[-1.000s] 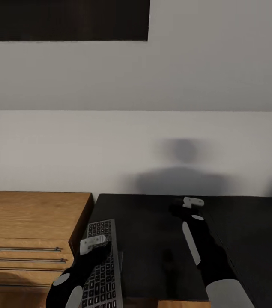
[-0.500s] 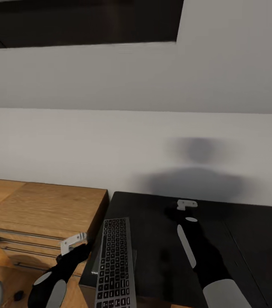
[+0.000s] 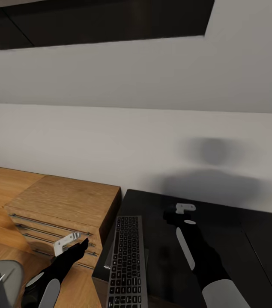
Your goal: In the bedroom, organize the workspace by keeping the computer under the desk, ensuring the monitor is on the desk, placing the keyboard on the desk next to the monitor, placing the mouse on the desk next to the keyboard, moving the folder from the swivel chair onto the desk next to the mouse, stacking the notebook on top of the folder with the pen on top of the notebook, and positioning the swivel chair next to the desk.
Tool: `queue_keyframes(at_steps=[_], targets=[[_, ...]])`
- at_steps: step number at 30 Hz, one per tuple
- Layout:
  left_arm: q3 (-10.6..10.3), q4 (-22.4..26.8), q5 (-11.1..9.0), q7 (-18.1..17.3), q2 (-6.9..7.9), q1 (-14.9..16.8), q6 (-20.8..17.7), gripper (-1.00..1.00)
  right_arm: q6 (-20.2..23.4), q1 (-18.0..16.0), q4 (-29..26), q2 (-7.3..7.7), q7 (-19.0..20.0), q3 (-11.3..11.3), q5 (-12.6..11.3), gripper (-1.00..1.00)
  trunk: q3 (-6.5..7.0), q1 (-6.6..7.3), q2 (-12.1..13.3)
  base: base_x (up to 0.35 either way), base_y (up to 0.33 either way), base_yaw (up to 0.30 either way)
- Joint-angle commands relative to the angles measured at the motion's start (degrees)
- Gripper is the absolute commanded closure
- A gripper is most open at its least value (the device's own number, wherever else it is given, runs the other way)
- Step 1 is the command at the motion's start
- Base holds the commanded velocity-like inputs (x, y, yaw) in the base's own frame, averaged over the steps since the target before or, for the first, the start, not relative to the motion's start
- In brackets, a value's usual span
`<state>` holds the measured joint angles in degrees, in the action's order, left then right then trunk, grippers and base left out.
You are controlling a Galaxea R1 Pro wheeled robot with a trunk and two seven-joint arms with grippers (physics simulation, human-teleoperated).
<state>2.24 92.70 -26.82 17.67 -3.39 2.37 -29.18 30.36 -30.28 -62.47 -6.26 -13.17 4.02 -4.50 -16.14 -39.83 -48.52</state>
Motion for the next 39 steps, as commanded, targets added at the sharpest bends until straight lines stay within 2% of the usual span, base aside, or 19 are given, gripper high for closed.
queue_keyframes(at_steps=[1,7,13,17,18,23,28,32,36,37,39], targets=[[0.0,0.1,-0.6,0.4,-0.03,0.0,-0.2,-1.0,0.0,0.0,0.2,0.02,-0.5,0.1,-0.7,1.0,-0.13,-0.01,-0.1,0.0,0.0,0.17],[0.1,0.1,-0.6,0.4,-0.07,0.0,-0.2,-1.0,-1.3,0.0,0.7,0.02,0.2,0.2,-0.8,1.0,-0.42,-0.01,-0.1,0.0,0.0,0.143],[0.1,0.1,-0.6,0.3,-0.16,0.0,0.1,-1.0,-1.5,0.0,0.7,0.23,2.6,1.5,-0.7,1.0,-0.52,-0.01,-0.1,0.0,0.0,0.043],[0.1,0.1,-0.6,0.3,-0.2,0.0,0.2,-1.0,-1.9,0.0,0.7,0.45,3.2,1.7,-0.7,1.0,-1.24,-0.89,-1.7,0.0,0.0,0.004],[0.0,0.1,-0.6,0.3,-0.21,0.1,0.2,-1.0,-3.7,0.0,1.1,0.55,3.3,1.7,-0.5,1.0,-1.42,-1.11,-2.1,0.0,0.0,0.0],[0.0,0.1,-0.6,0.3,-0.21,0.0,0.2,-1.0,-5.7,0.0,4.3,0.87,3.3,1.5,-0.2,1.0,-2.32,-2.21,-4.1,0.0,0.0,0.0],[0.0,0.1,-0.6,0.3,-0.21,0.0,0.3,-1.0,-9.7,0.0,5.8,1.64,3.3,1.6,-0.2,1.0,-3.22,-3.3,-6.1,0.0,0.0,0.0],[0.0,0.1,-0.6,0.3,-0.21,0.0,0.3,-1.0,-11.6,-0.3,9.9,2.44,3.2,1.4,-0.2,1.0,-3.94,-4.18,-7.7,0.0,0.0,0.0],[0.0,0.1,-0.6,0.4,-0.22,0.0,0.3,-1.0,-15.5,-1.1,16.4,4.02,3.2,1.3,-0.4,1.0,-4.66,-5.06,-9.3,0.0,0.0,0.0],[0.0,0.1,-0.6,0.4,-0.21,0.0,0.3,-1.0,-17.2,-2.7,20.5,4.58,3.2,1.3,-0.5,1.0,-4.83,-5.28,-9.7,0.0,0.0,0.0],[0.0,0.1,-0.6,0.4,-0.21,0.0,0.3,-1.0,-17.6,-3.6,22.4,4.72,3.1,1.3,-0.5,1.0,-5.19,-5.72,-10.5,0.0,0.0,0.0]])
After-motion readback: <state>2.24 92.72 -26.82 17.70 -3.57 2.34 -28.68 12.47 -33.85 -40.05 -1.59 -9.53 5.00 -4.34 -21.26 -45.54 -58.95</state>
